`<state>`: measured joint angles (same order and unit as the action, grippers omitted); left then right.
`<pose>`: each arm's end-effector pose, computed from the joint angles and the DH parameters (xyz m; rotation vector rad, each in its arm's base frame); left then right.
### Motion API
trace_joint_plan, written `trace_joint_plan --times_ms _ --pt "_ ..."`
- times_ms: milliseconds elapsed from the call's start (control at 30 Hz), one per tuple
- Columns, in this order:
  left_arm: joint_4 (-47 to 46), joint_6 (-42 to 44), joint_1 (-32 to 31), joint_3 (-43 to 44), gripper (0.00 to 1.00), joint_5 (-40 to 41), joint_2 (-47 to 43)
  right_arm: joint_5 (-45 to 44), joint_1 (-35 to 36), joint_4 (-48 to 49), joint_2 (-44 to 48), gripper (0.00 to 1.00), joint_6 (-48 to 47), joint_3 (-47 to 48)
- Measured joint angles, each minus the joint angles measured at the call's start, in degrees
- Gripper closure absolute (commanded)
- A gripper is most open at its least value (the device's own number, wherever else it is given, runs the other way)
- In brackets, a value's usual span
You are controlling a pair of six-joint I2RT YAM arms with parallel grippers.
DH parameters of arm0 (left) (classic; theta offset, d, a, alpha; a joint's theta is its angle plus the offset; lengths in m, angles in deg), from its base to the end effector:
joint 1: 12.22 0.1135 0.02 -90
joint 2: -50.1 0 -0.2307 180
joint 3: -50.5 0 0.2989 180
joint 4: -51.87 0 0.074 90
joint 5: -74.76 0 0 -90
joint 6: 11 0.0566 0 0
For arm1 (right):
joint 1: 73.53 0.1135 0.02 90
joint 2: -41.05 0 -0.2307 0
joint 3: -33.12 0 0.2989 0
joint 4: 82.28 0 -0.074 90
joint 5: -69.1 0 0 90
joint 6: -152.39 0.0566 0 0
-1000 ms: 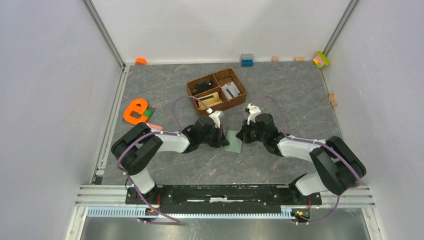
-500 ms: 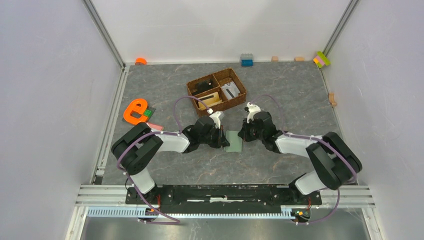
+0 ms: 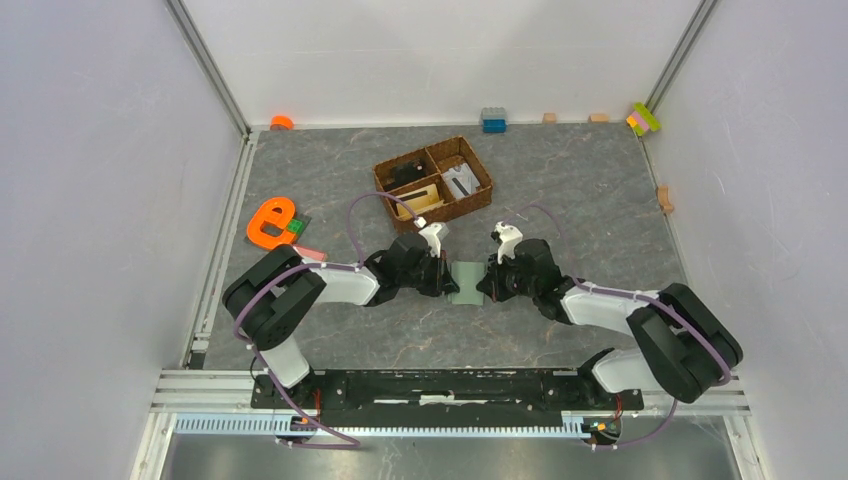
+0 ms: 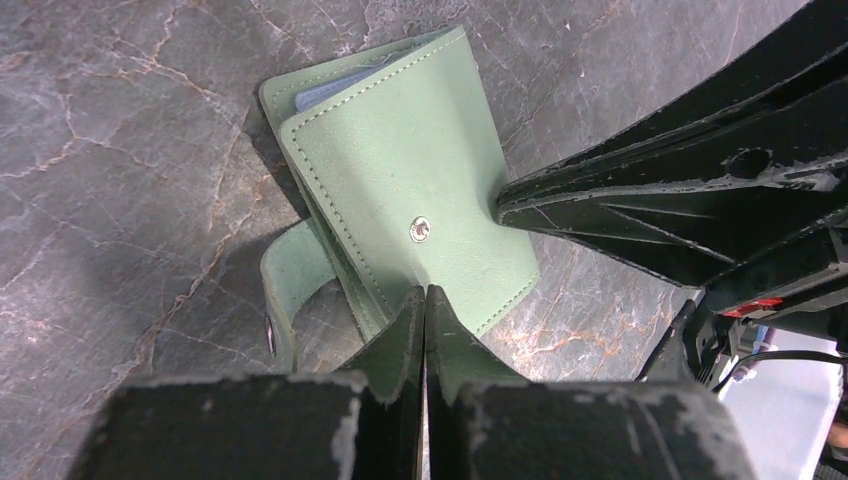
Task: Take the credit cards out of the card holder
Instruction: Close the card holder at the center of the board.
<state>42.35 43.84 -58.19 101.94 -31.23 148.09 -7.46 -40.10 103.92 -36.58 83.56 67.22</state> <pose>0.2391 -0.2698 0.0476 0.3945 2.3810 -1.0370 0.2347 0.1707 0.0547 -0.3811 2.2852 0.7672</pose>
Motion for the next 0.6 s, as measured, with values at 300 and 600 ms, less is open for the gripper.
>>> trace_joint_plan --times_ms 300,600 --pt "1.38 0.02 0.11 -0.24 0.89 -0.33 -1.64 -5.42 -0.04 -0.87 11.58 0.86 -0.92 -1.51" --pt "3.1 0.52 0.09 -3.34 0.52 1.25 -15.93 -19.93 -0.04 -1.84 27.61 0.53 -3.65 -5.38"
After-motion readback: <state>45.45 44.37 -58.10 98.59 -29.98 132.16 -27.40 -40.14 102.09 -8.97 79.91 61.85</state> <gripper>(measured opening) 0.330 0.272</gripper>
